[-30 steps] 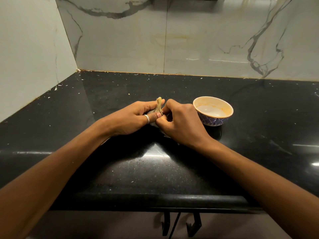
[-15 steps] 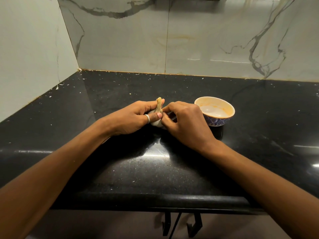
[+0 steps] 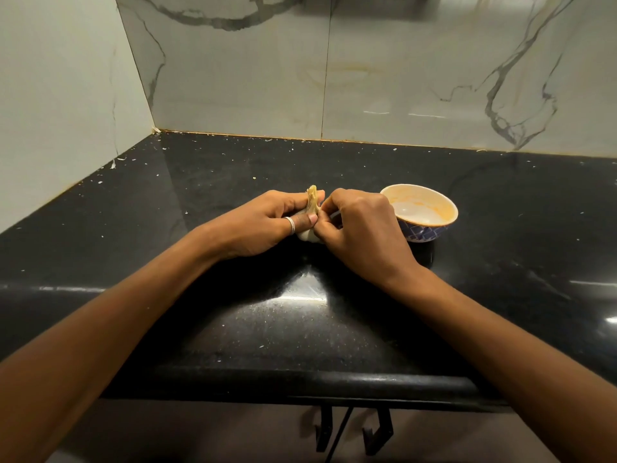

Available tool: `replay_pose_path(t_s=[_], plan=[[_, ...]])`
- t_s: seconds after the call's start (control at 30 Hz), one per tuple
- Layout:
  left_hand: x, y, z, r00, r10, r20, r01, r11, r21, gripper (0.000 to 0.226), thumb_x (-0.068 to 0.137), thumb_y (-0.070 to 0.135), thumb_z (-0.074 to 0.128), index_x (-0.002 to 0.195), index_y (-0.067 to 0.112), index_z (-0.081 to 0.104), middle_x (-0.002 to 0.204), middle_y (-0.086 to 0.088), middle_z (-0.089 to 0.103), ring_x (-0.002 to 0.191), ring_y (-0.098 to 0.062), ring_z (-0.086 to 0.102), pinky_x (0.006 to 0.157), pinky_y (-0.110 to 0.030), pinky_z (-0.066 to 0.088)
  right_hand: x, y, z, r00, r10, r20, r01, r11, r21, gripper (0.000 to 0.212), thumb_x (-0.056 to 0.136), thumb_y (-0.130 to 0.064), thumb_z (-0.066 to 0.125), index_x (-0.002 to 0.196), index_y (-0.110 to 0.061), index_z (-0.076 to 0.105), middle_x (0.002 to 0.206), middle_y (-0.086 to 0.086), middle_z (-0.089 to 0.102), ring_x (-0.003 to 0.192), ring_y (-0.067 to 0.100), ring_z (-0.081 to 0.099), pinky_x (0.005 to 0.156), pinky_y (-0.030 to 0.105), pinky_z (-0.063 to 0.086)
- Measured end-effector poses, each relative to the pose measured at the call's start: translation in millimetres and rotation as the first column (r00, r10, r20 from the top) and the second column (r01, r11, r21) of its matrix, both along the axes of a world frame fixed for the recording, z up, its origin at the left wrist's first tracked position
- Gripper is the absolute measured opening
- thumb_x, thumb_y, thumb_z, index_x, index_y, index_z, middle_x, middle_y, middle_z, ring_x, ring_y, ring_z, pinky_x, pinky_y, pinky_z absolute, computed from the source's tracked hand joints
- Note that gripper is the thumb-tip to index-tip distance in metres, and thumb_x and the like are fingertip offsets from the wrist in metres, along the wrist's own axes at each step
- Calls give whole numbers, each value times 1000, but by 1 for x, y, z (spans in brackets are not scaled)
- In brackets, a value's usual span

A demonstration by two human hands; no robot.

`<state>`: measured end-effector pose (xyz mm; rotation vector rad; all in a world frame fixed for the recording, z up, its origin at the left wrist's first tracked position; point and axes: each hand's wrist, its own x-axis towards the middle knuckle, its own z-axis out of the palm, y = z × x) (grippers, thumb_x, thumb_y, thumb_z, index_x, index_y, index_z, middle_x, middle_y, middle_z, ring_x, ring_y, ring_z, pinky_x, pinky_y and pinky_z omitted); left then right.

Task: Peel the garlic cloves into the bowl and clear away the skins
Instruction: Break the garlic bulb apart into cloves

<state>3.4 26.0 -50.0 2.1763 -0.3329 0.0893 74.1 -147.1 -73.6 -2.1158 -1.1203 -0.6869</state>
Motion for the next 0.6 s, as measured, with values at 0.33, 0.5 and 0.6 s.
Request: replay_pose_path(t_s=[0.33, 0.5, 0.6], plan=[[-3, -3, 2, 1000, 10, -9, -10, 997, -71, 21, 104, 10, 51, 113, 5, 69, 108, -18, 71, 96, -11, 64, 91, -27, 52, -2, 4, -4, 999, -18, -28, 17, 1000, -5, 24, 89, -29, 61, 78, -7, 58, 78, 12, 62, 67, 26, 54, 62, 40, 47], [-2, 0, -1, 999, 37, -26, -39, 996, -85, 26, 102, 8, 53, 123, 3, 67, 122, -12, 70, 115, -20, 66, 103, -28, 50, -1, 2, -4, 995, -66, -72, 66, 998, 2, 30, 87, -34, 57, 78, -5, 58, 77, 13, 63, 68, 29, 56, 60, 36, 42], [-3, 4, -2, 997, 62, -50, -66, 994, -90, 33, 100, 13, 58, 132, 11, 64, 136, 8, 63, 125, -4, 59, 109, -26, 45, 6, -3, -3, 986, -110, -129, 112, 994, 8, 17, 84, -19, 63, 76, -4, 61, 74, 12, 65, 67, 31, 58, 62, 43, 47]])
